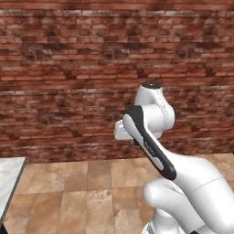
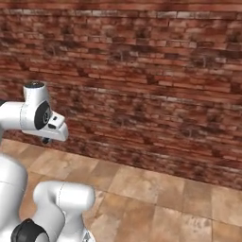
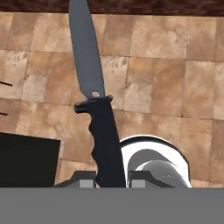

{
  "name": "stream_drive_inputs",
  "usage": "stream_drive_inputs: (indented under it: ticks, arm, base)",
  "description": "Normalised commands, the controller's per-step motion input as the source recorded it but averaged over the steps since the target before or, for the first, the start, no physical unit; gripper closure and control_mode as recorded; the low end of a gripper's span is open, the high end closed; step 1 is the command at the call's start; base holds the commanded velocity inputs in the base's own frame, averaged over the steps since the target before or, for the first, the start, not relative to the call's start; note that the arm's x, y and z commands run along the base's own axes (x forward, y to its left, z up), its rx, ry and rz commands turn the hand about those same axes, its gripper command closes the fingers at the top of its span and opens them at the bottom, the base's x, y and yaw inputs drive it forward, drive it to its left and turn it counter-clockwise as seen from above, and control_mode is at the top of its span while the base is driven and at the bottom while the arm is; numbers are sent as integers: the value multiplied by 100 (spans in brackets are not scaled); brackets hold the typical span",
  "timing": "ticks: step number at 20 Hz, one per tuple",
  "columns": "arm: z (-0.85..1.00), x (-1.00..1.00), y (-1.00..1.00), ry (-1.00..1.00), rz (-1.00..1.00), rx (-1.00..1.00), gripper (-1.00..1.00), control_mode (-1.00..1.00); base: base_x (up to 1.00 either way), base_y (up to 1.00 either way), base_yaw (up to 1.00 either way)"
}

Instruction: Retrieve the butter from the fridge and place it on a plate on the dining table. Then retrieve the butter knife by the fridge and place it near the plate.

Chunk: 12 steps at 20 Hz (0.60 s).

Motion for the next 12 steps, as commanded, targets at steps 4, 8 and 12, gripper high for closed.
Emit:
stream_drive_inputs:
  ticks: [4,8,12]
  arm:
    - [0,0,0,0,0,0,100,100]
    - [0,0,0,0,0,0,100,100]
    - [0,0,0,0,0,0,100,100]
  base:
    - [100,-41,37]
    - [100,-35,48]
    - [100,-28,55]
